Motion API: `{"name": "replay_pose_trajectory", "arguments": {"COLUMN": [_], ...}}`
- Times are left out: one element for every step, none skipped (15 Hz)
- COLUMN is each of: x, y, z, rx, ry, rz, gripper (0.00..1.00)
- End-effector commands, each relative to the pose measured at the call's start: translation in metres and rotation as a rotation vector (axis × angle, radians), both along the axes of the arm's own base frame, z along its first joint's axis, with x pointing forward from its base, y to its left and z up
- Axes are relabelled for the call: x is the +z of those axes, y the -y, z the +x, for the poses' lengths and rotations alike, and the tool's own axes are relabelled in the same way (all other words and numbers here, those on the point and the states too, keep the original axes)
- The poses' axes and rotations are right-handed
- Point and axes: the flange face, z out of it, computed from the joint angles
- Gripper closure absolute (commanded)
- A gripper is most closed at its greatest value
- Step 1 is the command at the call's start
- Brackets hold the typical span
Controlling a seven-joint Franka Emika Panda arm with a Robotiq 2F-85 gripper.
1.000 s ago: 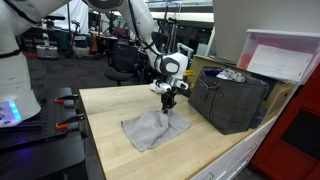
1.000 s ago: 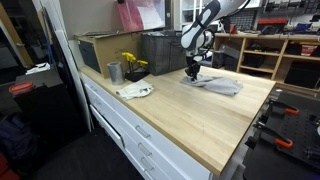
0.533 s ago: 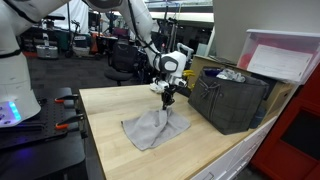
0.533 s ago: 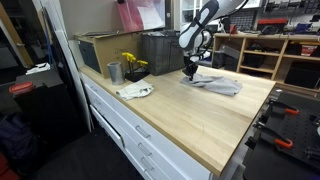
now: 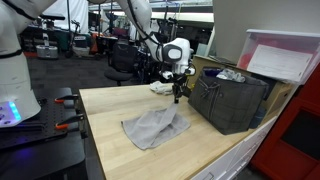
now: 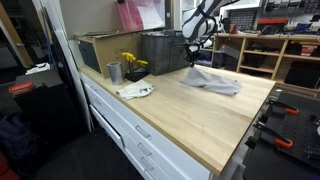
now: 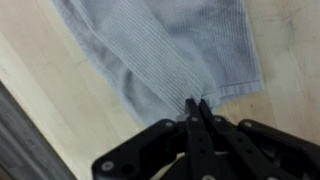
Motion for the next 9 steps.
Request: {"name": "replay_pose_trajectory", "arguments": {"x": [0.022, 0.024, 0.026, 0.027, 0.027, 0.027, 0.028, 0.028, 0.030], "y": [0.014, 0.017, 0.020, 0.021, 0.021, 0.023, 0.023, 0.023, 0.022], "z": [0.003, 0.006, 0.008, 0.011, 0.014, 0.017, 0.022, 0.025, 0.028], "rx": [-0.063, -0.069, -0.075, -0.077, -0.080, -0.089, -0.100, -0.102, -0.105], "ry": [0.035, 0.037, 0.040, 0.041, 0.043, 0.051, 0.060, 0.063, 0.072], "rz": [-0.106, -0.136, -0.164, -0.198, -0.231, -0.266, -0.292, -0.318, -0.345], "gripper": [0.99, 0.99, 0.99, 0.99, 0.99, 0.99, 0.95, 0.71, 0.70]}}
